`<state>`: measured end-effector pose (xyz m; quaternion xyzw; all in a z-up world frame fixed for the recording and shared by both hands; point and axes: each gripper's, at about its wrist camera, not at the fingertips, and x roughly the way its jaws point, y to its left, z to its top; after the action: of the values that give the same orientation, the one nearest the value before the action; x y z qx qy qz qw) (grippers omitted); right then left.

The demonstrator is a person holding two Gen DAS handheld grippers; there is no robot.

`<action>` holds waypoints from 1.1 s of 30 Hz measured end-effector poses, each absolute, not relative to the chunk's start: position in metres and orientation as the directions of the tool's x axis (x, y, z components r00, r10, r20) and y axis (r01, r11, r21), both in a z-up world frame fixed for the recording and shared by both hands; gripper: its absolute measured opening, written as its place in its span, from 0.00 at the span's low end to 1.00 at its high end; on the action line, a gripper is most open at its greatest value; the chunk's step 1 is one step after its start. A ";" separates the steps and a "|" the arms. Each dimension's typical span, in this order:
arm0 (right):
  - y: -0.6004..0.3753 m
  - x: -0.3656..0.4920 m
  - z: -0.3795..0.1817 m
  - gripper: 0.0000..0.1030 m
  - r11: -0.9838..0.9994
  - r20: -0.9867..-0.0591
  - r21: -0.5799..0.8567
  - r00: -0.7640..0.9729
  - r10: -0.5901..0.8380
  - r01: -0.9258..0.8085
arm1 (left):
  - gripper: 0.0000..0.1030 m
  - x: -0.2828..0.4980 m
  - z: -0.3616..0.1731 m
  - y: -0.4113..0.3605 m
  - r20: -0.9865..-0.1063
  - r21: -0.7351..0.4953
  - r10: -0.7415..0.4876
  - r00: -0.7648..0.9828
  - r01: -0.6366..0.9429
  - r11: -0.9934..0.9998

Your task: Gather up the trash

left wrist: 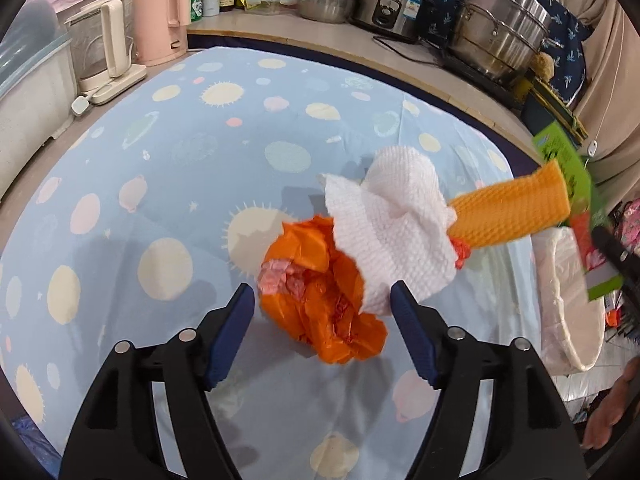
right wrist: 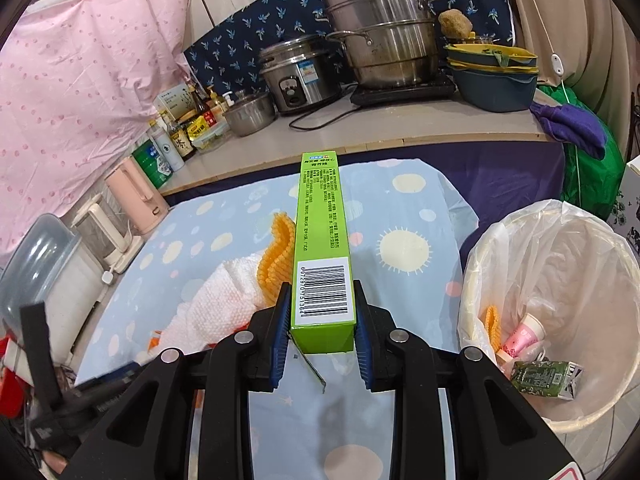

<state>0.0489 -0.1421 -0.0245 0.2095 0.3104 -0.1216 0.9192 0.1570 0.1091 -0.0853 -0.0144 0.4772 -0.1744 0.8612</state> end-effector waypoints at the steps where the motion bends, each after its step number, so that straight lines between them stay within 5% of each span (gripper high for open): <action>1: -0.141 0.048 -0.022 0.26 0.883 -0.617 0.311 0.781 -0.094 0.352 | 0.67 0.155 -0.089 0.107 -0.818 -0.186 -0.314 0.482 0.294 0.937; 9: -0.137 0.041 -0.012 0.26 0.888 -0.600 0.309 0.794 -0.096 0.341 | 0.65 0.156 -0.118 0.092 -0.842 -0.129 -0.270 0.468 0.312 0.941; 15: -0.139 0.037 -0.008 0.26 0.884 -0.591 0.316 0.800 -0.100 0.344 | 0.37 0.157 -0.113 0.098 -0.840 -0.151 -0.294 0.456 0.325 0.934; 19: -0.138 0.036 -0.005 0.26 0.886 -0.586 0.315 0.804 -0.101 0.341 | 0.32 0.152 -0.100 0.105 -0.824 -0.171 -0.319 0.468 0.331 0.928; 31: -0.136 0.030 -0.001 0.26 0.884 -0.577 0.324 0.811 -0.096 0.335 | 0.36 0.124 -0.078 0.126 -0.807 -0.197 -0.362 0.467 0.364 0.910; 33: -0.136 0.031 -0.001 0.26 0.885 -0.577 0.323 0.811 -0.096 0.335 | 0.43 0.121 -0.085 0.131 -0.822 -0.194 -0.348 0.451 0.353 0.915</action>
<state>0.0306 -0.1361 -0.0008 0.2095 0.2848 -0.1162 0.9282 0.1205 0.1309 -0.0854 0.0026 0.4822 -0.2055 0.8516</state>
